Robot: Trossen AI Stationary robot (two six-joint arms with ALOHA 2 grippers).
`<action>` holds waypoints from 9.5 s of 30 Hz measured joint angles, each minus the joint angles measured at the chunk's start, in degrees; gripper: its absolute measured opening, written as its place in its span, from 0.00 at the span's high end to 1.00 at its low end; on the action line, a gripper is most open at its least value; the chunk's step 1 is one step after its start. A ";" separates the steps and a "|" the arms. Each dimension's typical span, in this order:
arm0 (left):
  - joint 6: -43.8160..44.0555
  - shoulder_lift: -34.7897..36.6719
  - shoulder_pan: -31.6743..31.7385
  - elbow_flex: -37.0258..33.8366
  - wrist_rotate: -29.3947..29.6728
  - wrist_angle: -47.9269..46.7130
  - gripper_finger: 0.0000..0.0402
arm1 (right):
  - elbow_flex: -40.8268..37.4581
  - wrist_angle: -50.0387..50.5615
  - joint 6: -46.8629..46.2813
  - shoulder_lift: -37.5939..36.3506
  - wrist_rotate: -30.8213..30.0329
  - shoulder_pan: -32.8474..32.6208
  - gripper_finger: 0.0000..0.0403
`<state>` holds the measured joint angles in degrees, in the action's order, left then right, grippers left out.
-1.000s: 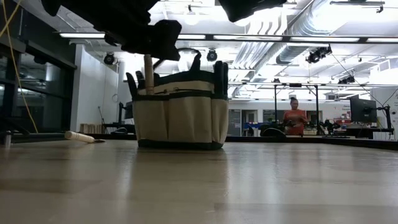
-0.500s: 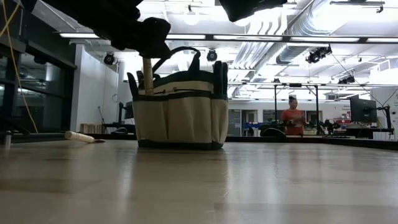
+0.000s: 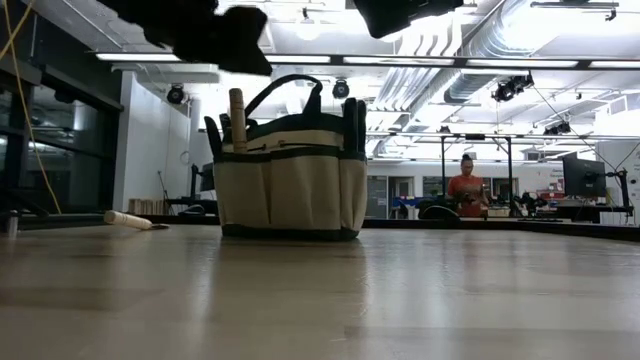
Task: Pick & Place Garden tools in Gardening bag
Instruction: Put the light brown trowel into the light brown gardening bag
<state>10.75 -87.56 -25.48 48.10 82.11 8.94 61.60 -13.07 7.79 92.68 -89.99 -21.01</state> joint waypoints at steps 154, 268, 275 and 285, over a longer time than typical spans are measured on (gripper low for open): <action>26.23 16.43 43.83 29.12 -74.75 -93.07 0.84 | -0.02 -12.40 24.76 0.00 35.60 -1.06 0.45; 16.10 4.34 36.61 34.03 -110.25 -47.88 0.61 | -0.04 -48.12 93.85 14.38 26.44 3.03 0.85; 13.23 5.78 36.70 34.03 -109.77 -50.10 0.61 | -0.04 -48.34 92.67 14.37 25.62 3.06 0.85; 5.55 12.86 36.68 34.03 -103.95 -54.51 0.61 | -0.04 -50.98 85.77 12.96 24.57 4.12 0.85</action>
<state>16.30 -74.70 11.20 82.13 -21.83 -45.56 61.56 -64.05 93.57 105.65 -65.41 -16.89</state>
